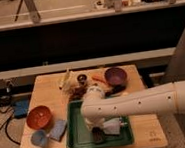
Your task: Wipe tray with eraser
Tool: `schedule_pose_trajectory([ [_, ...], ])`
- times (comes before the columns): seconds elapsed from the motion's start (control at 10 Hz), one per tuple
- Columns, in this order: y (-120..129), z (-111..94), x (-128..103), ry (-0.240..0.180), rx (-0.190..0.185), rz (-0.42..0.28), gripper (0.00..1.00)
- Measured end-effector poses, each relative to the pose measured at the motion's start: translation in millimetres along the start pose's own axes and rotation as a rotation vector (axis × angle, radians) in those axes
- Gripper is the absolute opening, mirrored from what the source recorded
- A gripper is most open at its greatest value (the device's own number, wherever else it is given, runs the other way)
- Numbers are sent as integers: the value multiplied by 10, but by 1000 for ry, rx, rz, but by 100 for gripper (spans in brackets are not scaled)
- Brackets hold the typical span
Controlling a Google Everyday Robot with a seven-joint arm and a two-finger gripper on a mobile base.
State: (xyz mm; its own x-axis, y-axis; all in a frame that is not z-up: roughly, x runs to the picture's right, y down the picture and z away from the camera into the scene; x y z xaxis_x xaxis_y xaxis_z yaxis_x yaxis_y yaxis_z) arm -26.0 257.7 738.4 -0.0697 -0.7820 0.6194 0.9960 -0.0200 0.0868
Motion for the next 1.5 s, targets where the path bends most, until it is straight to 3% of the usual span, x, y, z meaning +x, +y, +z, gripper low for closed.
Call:
schedule_pose_trajectory([
  [0.3,-373,31,57,-15,5,-70,2],
  [0.7,-659,171,409,-20,14,-120,2],
  [1.0,-631,99,640,18,-5,-107,2],
  [1.5,-204,48,1076,63,8,11,2],
])
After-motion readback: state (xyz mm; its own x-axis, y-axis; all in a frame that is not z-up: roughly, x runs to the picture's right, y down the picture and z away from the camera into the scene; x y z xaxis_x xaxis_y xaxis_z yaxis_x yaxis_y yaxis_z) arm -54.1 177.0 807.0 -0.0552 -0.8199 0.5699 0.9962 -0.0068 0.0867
